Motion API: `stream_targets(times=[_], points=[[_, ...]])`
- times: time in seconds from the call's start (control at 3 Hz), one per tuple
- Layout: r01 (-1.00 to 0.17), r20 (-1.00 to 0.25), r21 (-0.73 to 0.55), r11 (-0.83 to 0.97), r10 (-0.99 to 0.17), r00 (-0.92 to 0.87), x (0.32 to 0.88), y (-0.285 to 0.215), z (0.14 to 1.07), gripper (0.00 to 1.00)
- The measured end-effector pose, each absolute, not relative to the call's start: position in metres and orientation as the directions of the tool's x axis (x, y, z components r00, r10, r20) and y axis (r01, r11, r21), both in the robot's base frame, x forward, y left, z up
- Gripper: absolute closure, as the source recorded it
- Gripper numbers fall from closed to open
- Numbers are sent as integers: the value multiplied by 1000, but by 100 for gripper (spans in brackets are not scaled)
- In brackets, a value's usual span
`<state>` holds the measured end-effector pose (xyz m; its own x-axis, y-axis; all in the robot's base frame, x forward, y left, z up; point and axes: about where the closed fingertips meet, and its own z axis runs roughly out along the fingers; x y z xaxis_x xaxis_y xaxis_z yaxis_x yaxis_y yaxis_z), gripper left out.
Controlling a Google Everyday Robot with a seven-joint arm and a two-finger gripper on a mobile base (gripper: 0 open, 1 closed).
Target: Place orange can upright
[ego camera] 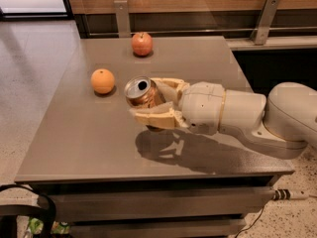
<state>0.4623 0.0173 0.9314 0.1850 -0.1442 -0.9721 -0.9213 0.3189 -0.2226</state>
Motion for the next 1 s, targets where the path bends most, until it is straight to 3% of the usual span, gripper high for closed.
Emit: stream_targets(times=[1.0], points=[[-942, -991, -134, 306, -68, 119, 463, 54, 908, 100]])
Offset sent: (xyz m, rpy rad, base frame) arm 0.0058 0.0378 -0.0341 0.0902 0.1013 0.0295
